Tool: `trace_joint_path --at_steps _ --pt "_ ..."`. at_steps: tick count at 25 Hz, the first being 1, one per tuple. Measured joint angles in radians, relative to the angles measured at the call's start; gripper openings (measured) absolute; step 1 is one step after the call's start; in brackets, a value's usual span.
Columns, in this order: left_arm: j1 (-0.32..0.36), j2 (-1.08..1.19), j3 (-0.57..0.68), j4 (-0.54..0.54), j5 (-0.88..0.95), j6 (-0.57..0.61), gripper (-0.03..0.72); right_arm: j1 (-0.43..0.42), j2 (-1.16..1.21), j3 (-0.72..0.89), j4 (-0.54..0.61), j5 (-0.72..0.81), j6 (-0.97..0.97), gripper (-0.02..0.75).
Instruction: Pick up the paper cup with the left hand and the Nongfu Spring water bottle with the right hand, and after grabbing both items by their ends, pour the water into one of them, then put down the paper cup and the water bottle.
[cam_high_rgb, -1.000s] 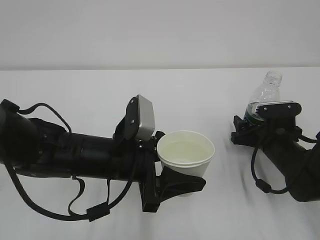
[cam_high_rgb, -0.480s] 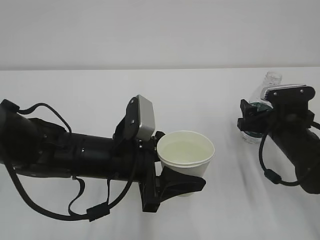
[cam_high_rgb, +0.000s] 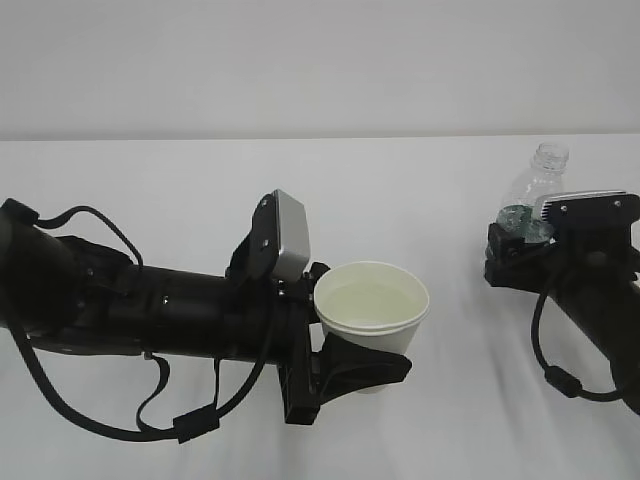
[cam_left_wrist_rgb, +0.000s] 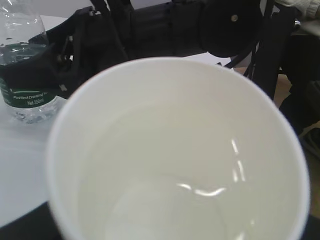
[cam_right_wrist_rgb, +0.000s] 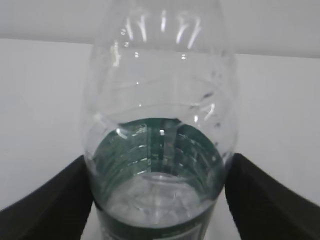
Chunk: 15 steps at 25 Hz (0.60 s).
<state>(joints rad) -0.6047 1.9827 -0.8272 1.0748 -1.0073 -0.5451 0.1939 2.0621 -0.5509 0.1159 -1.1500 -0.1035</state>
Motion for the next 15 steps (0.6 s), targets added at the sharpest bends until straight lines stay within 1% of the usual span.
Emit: trace_joint_path --at_steps 7,15 --pt "0.0 0.0 0.0 -0.001 0.0 0.0 0.473 0.0 -0.085 0.064 -0.005 0.0 0.004 0.609" --pt "0.0 0.0 0.0 -0.023 0.0 0.002 0.473 0.0 -0.186 0.143 -0.054 0.0 0.012 0.601"
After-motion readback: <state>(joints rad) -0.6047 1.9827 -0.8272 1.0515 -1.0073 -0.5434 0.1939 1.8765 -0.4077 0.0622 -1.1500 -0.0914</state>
